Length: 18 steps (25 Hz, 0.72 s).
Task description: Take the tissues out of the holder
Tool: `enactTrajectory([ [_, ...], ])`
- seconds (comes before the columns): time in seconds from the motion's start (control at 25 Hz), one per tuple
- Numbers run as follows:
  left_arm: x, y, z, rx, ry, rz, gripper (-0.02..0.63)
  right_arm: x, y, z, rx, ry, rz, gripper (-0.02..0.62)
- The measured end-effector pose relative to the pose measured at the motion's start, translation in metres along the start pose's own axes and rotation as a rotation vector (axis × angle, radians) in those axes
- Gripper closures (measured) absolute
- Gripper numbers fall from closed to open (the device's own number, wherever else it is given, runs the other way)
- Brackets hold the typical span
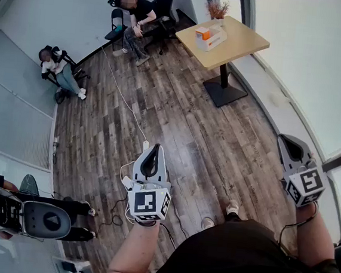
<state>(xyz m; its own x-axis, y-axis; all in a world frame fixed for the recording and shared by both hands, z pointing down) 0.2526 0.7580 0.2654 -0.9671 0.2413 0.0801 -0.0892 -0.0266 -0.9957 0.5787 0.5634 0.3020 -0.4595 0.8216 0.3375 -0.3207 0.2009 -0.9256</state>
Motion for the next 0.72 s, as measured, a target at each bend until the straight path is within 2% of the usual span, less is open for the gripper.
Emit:
enactTrajectory([
  [0.12, 0.007, 0.0, 0.016, 0.009, -0.014, -0.009, 0.601, -0.005, 0.022, 0.021, -0.005, -0.009, 0.006, 0.591],
  [0.44, 0.017, -0.004, 0.038, 0.027, 0.031, -0.088, 0.601, -0.019, 0.018, 0.047, -0.108, 0.008, 0.07, 0.59],
  [0.72, 0.024, -0.012, 0.071, 0.035, 0.075, -0.055, 0.601, -0.041, -0.002, 0.085, -0.084, 0.031, 0.084, 0.591],
])
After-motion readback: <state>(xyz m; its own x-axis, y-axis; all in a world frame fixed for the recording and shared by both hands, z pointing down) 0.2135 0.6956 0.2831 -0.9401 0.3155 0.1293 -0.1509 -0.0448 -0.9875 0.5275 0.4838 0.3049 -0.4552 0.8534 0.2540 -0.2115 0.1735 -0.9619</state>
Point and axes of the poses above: the fingertips, and each gripper's own axes: z forward along the fingers, x to its left, y out of its top, the point moved 5 cm from there along -z, backward along the fingers, and after that the axes turned 14 degrees about -z, right-handed, at the moved point
